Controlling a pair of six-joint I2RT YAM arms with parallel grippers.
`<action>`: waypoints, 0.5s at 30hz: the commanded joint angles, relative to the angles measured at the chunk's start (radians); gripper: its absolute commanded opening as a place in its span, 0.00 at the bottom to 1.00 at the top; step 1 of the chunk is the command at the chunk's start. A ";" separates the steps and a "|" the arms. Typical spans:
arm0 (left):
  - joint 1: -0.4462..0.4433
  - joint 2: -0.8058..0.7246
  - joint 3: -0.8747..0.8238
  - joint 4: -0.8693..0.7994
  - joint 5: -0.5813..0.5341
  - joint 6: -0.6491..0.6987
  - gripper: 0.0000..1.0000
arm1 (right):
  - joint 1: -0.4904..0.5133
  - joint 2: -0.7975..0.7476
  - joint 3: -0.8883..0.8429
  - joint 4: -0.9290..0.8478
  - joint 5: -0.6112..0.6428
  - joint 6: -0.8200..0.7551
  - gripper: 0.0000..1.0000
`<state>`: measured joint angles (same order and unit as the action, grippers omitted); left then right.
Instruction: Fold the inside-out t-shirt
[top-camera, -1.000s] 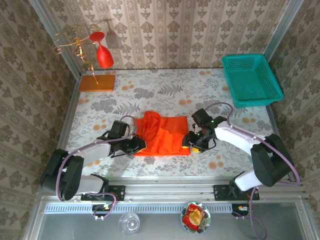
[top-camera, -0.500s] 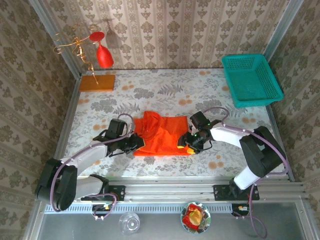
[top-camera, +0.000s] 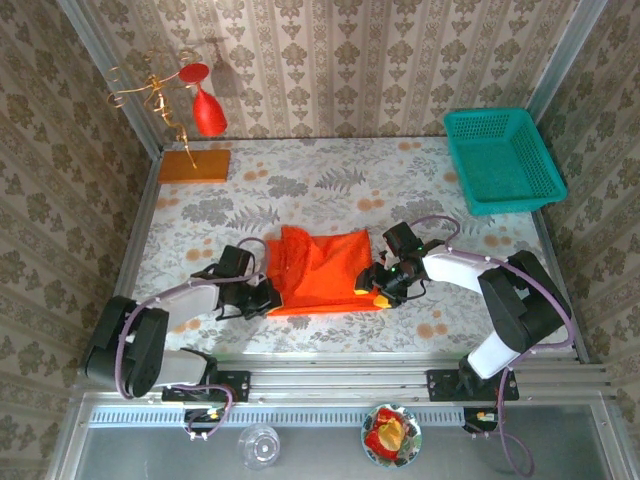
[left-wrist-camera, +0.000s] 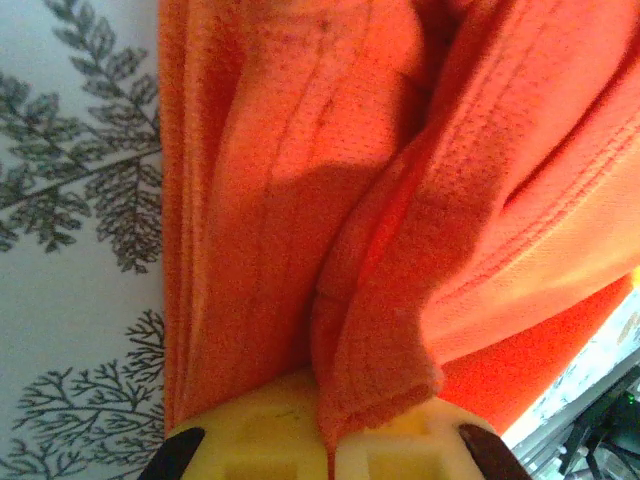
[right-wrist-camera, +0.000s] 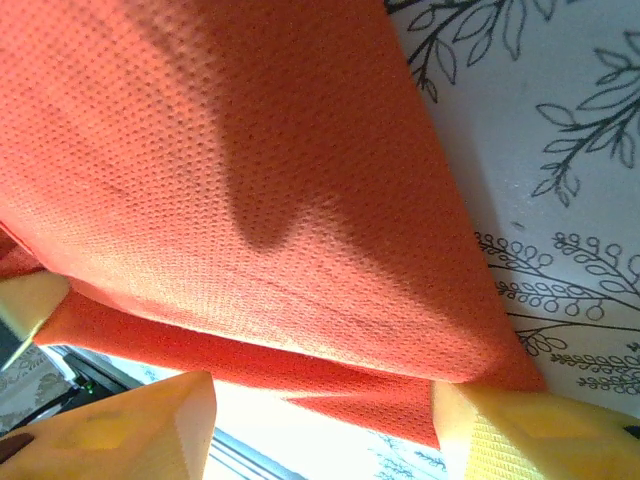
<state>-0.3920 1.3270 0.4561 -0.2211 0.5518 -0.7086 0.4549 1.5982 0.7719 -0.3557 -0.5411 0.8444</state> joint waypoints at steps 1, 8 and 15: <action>0.012 0.001 -0.013 -0.057 -0.121 0.049 0.06 | -0.018 0.010 -0.042 -0.058 0.081 -0.005 0.62; 0.013 -0.153 0.067 -0.220 -0.162 0.075 0.22 | -0.016 -0.069 -0.008 -0.130 0.067 -0.029 0.62; 0.009 -0.244 0.135 -0.312 -0.175 0.076 0.20 | -0.016 -0.141 0.046 -0.163 0.016 -0.032 0.62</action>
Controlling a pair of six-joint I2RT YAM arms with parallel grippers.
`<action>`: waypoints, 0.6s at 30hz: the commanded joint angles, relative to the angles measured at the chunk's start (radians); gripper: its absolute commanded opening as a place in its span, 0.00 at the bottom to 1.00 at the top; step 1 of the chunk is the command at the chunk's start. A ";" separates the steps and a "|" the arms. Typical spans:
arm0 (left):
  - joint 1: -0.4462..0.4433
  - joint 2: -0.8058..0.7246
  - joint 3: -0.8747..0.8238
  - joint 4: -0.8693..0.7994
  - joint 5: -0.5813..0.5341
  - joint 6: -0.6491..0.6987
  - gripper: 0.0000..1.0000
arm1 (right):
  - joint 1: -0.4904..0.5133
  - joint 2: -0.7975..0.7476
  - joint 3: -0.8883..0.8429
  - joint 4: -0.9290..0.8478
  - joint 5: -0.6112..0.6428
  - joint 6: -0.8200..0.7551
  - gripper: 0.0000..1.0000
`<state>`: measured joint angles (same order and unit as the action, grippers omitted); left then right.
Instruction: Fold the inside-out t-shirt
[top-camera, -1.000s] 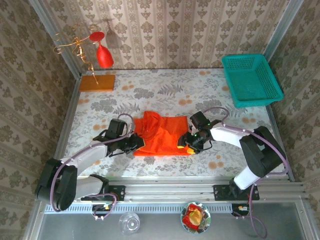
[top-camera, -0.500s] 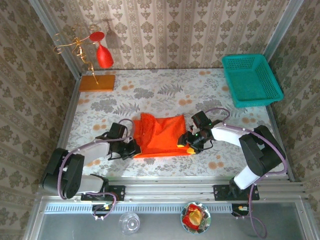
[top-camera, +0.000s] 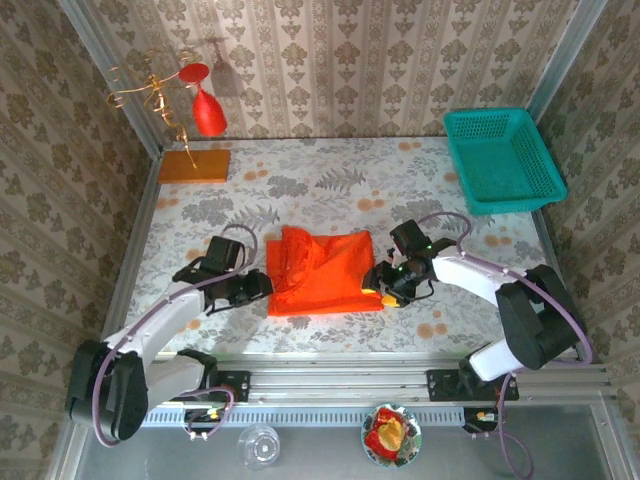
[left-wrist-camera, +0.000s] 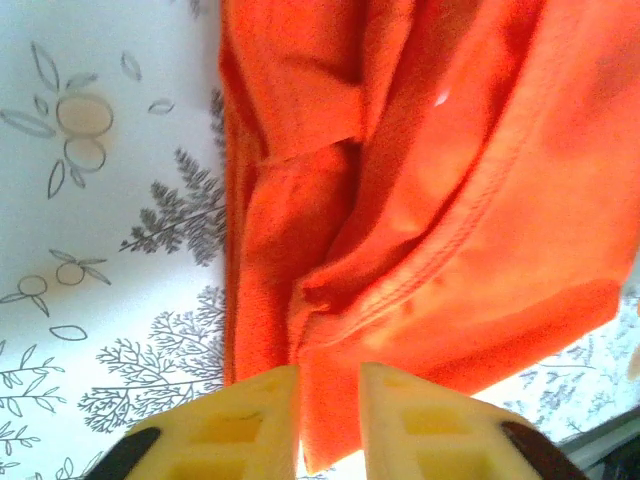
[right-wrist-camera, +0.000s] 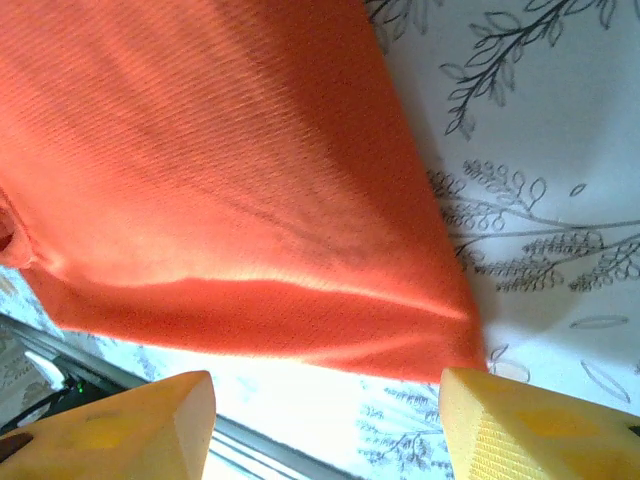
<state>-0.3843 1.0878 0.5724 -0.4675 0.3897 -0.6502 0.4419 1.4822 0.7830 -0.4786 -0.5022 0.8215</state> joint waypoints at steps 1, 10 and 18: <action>-0.006 0.012 0.018 -0.039 0.014 0.009 0.17 | -0.002 -0.023 0.039 -0.024 -0.043 -0.004 0.63; -0.134 0.214 0.003 0.126 0.073 -0.043 0.08 | 0.000 0.119 0.039 0.078 -0.106 -0.023 0.63; -0.097 0.191 0.070 0.038 0.007 0.007 0.13 | 0.000 0.090 0.035 0.046 -0.039 -0.038 0.62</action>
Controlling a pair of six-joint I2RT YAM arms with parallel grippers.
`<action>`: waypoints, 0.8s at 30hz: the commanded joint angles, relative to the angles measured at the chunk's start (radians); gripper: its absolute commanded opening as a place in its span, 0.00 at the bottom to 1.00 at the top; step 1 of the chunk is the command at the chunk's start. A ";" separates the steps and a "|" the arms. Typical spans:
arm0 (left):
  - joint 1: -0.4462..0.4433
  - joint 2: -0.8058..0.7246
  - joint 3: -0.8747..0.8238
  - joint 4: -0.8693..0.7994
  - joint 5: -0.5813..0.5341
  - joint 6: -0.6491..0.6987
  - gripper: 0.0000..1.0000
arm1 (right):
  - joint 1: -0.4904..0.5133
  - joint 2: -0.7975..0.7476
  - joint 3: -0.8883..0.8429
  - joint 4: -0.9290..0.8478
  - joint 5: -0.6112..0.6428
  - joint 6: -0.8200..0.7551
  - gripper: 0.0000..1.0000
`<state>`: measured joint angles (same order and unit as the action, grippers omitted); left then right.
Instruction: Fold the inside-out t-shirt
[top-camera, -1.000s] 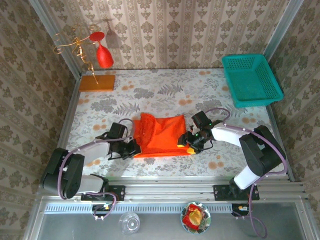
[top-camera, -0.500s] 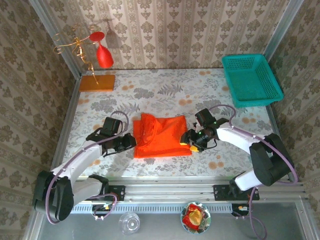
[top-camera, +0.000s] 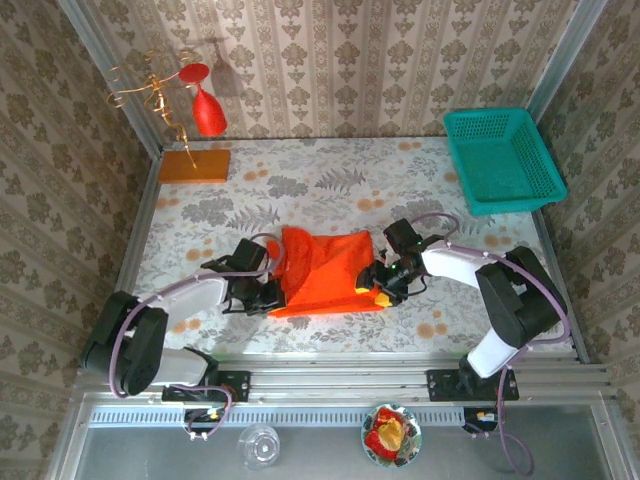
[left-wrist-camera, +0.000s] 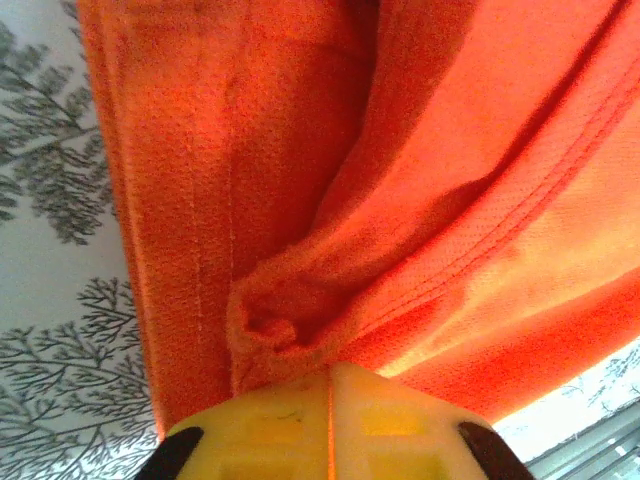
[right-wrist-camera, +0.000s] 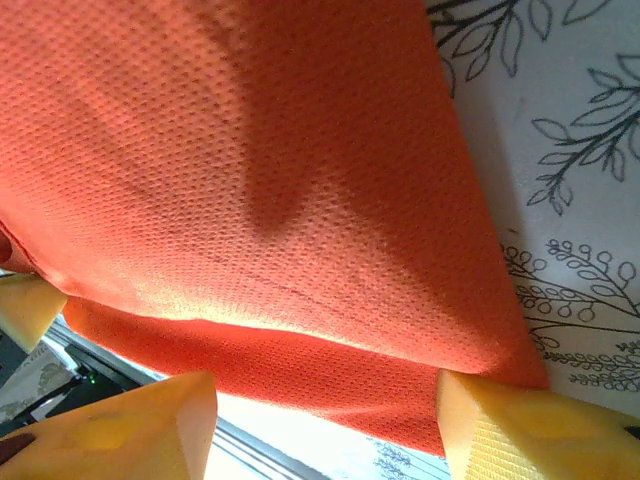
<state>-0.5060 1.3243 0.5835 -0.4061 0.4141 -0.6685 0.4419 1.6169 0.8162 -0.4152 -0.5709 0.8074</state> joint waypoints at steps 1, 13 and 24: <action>0.040 -0.059 0.081 -0.020 -0.011 0.033 0.16 | -0.004 -0.059 0.018 -0.031 0.041 -0.036 0.61; 0.188 0.206 0.458 -0.065 0.016 0.125 0.49 | -0.101 0.096 0.365 -0.249 0.189 -0.247 0.61; 0.208 0.465 0.603 -0.062 0.006 0.174 0.52 | -0.137 0.367 0.632 -0.299 0.211 -0.365 0.56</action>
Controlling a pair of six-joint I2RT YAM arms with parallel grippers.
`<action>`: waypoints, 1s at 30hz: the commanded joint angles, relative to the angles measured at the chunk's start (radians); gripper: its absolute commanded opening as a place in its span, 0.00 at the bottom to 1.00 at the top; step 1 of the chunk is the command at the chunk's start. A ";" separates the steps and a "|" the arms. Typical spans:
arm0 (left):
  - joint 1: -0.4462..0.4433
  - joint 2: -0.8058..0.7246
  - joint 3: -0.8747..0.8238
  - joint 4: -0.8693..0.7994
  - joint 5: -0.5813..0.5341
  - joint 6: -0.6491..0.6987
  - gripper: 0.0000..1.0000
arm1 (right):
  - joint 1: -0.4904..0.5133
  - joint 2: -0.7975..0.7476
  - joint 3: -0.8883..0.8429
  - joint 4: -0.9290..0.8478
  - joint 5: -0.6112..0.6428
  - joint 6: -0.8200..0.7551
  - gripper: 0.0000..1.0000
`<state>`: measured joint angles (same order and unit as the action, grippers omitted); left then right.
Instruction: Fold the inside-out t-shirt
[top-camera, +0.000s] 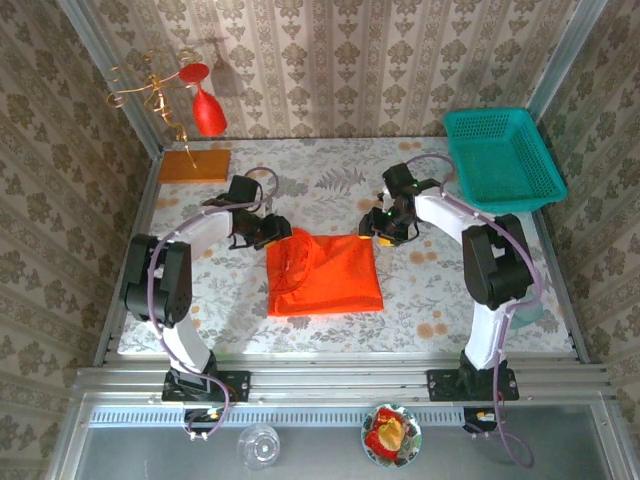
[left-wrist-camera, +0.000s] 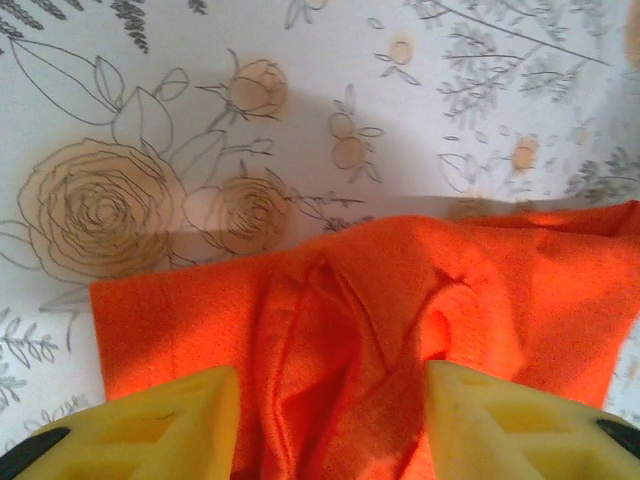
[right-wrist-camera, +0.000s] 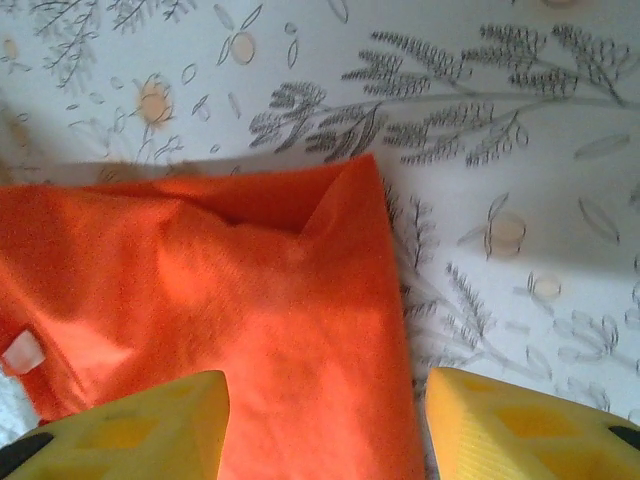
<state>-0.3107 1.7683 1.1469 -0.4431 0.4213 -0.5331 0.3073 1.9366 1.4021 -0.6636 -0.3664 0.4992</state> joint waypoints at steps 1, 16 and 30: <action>0.015 0.037 0.042 -0.009 0.019 0.037 0.52 | -0.005 0.064 0.057 -0.045 -0.001 -0.061 0.56; 0.018 0.126 0.029 0.177 0.129 -0.012 0.40 | -0.011 0.176 0.075 0.026 -0.066 -0.032 0.41; 0.014 -0.098 -0.028 -0.080 -0.073 0.066 0.05 | -0.020 0.161 0.049 0.038 -0.025 -0.013 0.02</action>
<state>-0.3023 1.7027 1.1492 -0.4072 0.4484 -0.5148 0.2928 2.0937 1.4631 -0.6086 -0.4141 0.4835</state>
